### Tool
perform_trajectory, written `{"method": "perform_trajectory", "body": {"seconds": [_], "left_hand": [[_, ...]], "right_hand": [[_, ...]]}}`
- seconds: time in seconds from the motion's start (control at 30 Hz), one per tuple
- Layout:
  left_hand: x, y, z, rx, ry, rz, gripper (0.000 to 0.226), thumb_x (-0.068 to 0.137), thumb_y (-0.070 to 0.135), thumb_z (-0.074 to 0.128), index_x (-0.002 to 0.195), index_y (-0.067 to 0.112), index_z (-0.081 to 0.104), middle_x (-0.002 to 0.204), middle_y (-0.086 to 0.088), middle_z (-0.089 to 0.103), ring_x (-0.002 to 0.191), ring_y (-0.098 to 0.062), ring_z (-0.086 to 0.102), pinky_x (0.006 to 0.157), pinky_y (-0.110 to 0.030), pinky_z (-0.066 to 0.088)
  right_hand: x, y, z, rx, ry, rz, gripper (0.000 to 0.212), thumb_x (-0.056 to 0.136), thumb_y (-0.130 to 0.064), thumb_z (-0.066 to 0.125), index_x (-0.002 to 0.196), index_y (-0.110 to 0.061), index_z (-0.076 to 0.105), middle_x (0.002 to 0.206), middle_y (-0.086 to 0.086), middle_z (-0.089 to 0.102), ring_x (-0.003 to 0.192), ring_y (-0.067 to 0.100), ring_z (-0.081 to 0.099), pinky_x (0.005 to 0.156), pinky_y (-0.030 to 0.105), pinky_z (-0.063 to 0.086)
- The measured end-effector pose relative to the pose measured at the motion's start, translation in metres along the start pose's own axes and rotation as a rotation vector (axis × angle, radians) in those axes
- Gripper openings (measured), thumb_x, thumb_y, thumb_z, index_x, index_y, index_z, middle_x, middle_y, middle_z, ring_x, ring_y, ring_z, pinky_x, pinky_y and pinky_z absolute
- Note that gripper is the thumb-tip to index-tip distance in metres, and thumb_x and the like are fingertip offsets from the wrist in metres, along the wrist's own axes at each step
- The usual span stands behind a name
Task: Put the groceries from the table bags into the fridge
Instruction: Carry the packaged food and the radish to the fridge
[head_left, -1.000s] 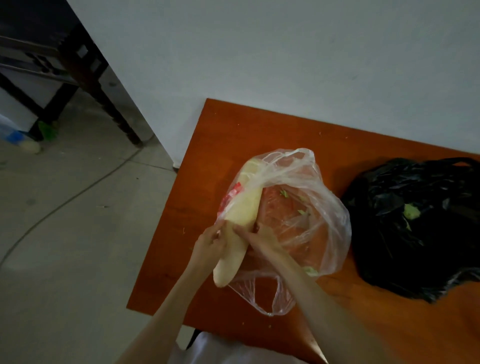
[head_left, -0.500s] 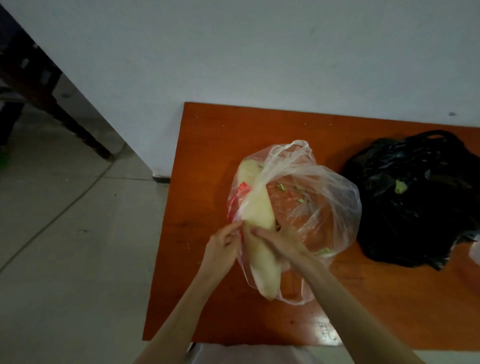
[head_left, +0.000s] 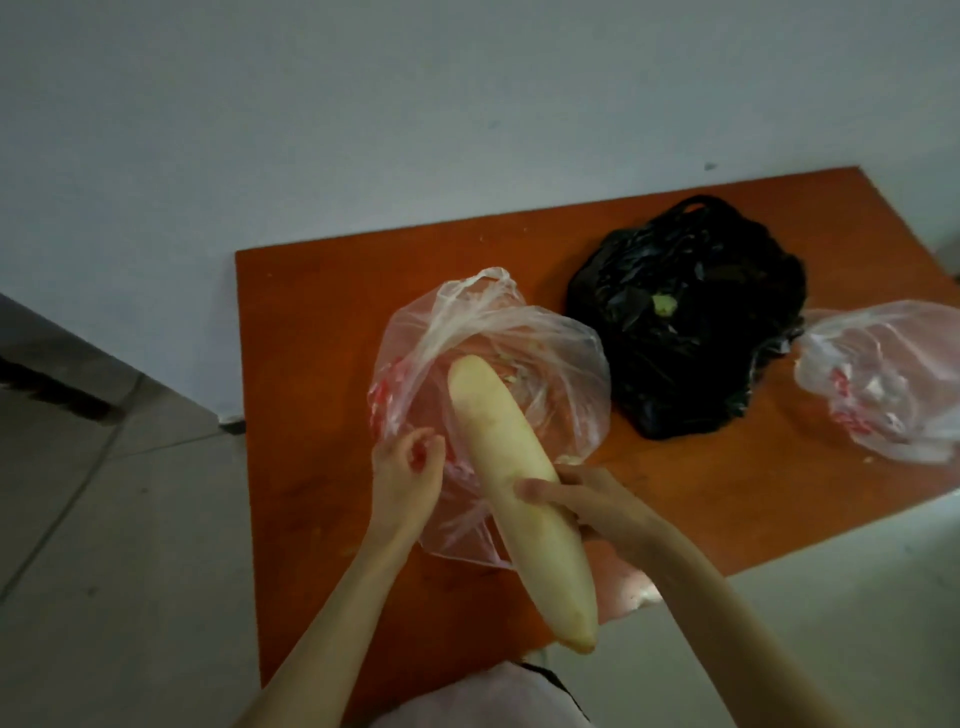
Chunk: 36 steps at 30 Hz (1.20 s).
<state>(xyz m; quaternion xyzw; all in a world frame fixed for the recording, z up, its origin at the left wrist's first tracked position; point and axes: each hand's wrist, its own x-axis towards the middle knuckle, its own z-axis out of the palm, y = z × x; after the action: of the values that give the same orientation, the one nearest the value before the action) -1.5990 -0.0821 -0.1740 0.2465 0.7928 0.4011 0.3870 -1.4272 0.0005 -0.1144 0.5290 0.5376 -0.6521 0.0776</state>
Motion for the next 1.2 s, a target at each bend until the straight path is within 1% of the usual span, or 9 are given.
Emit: {"method": "perform_trajectory", "body": {"seconds": [0.1, 0.23, 0.37, 0.47, 0.6, 0.73, 0.87, 1.03, 1.2], "left_hand": [[-0.028, 0.022, 0.027, -0.024, -0.147, 0.027, 0.032, 0.090, 0.045, 0.050, 0.114, 0.024, 0.052, 0.092, 0.014, 0.057, 0.085, -0.004, 0.060, 0.072, -0.018, 0.050], [-0.060, 0.037, 0.064, -0.346, -0.368, -0.183, 0.072, 0.070, 0.062, 0.064, 0.130, 0.027, 0.045, 0.112, 0.008, 0.061, 0.102, -0.018, 0.063, 0.087, -0.046, 0.053], [-0.097, 0.046, 0.098, -0.421, -0.591, -0.166, 0.068, 0.064, 0.051, 0.068, 0.125, 0.028, 0.048, 0.122, 0.000, 0.059, 0.107, -0.021, 0.061, 0.081, -0.047, 0.055], [-0.138, 0.051, 0.132, -0.355, -0.709, -0.063, 0.076, 0.065, 0.048, 0.069, 0.133, 0.026, 0.042, 0.125, 0.000, 0.057, 0.111, -0.021, 0.059, 0.084, -0.049, 0.054], [-0.214, 0.057, 0.196, -0.273, -0.835, 0.028, 0.070, 0.070, 0.040, 0.062, 0.133, 0.026, 0.036, 0.120, 0.001, 0.056, 0.106, -0.021, 0.059, 0.078, -0.038, 0.058], [-0.288, 0.059, 0.265, -0.199, -0.928, 0.107, 0.072, 0.071, 0.044, 0.062, 0.136, 0.028, 0.036, 0.120, 0.001, 0.058, 0.105, -0.020, 0.060, 0.079, -0.040, 0.057], [-0.361, 0.059, 0.330, -0.103, -1.063, 0.185, 0.061, 0.074, 0.044, 0.061, 0.129, 0.034, 0.036, 0.110, 0.008, 0.061, 0.097, -0.013, 0.064, 0.067, -0.027, 0.057], [-0.435, 0.060, 0.408, 0.023, -1.249, 0.230, 0.073, 0.071, 0.044, 0.066, 0.136, 0.030, 0.035, 0.114, 0.001, 0.064, 0.098, -0.015, 0.066, 0.081, -0.037, 0.057], [-0.502, 0.063, 0.495, 0.098, -1.368, 0.268, 0.069, 0.073, 0.039, 0.066, 0.134, 0.027, 0.036, 0.105, 0.004, 0.066, 0.090, -0.010, 0.068, 0.072, -0.029, 0.057]], "right_hand": [[-0.027, 0.022, -0.010, 0.037, 0.022, -0.017, 0.042, 0.080, -0.038, 0.067, 0.115, -0.018, 0.059, 0.102, -0.002, 0.068, 0.090, 0.011, 0.066, 0.070, 0.022, 0.053], [-0.061, 0.061, -0.024, 0.116, 0.060, -0.084, 0.032, 0.076, -0.042, 0.071, 0.105, -0.035, 0.059, 0.102, -0.008, 0.068, 0.090, 0.008, 0.066, 0.073, 0.022, 0.054], [-0.104, 0.113, -0.041, 0.207, 0.125, -0.153, 0.062, 0.060, -0.054, 0.071, 0.117, -0.037, 0.057, 0.111, -0.010, 0.065, 0.100, 0.008, 0.063, 0.083, 0.027, 0.054], [-0.143, 0.165, -0.054, 0.262, 0.218, -0.181, 0.077, 0.055, -0.058, 0.071, 0.126, -0.035, 0.053, 0.116, -0.008, 0.062, 0.105, 0.009, 0.060, 0.088, 0.031, 0.053], [-0.205, 0.242, -0.068, 0.344, 0.358, -0.210, 0.061, 0.064, -0.050, 0.071, 0.120, -0.043, 0.050, 0.115, -0.011, 0.061, 0.105, 0.008, 0.058, 0.092, 0.035, 0.051], [-0.270, 0.316, -0.082, 0.471, 0.517, -0.251, 0.064, 0.065, -0.048, 0.071, 0.125, -0.034, 0.053, 0.115, -0.009, 0.064, 0.106, 0.011, 0.060, 0.091, 0.036, 0.053], [-0.329, 0.389, -0.097, 0.612, 0.640, -0.262, 0.057, 0.071, -0.042, 0.070, 0.125, -0.028, 0.055, 0.113, -0.006, 0.066, 0.100, 0.010, 0.064, 0.080, 0.028, 0.055], [-0.384, 0.471, -0.111, 0.775, 0.801, -0.235, 0.036, 0.081, -0.028, 0.069, 0.115, -0.028, 0.058, 0.109, -0.004, 0.067, 0.096, 0.010, 0.066, 0.080, 0.030, 0.056], [-0.426, 0.545, -0.142, 0.903, 0.959, -0.238, 0.054, 0.072, -0.033, 0.070, 0.123, -0.025, 0.057, 0.113, -0.003, 0.066, 0.099, 0.012, 0.065, 0.084, 0.034, 0.055]]}}
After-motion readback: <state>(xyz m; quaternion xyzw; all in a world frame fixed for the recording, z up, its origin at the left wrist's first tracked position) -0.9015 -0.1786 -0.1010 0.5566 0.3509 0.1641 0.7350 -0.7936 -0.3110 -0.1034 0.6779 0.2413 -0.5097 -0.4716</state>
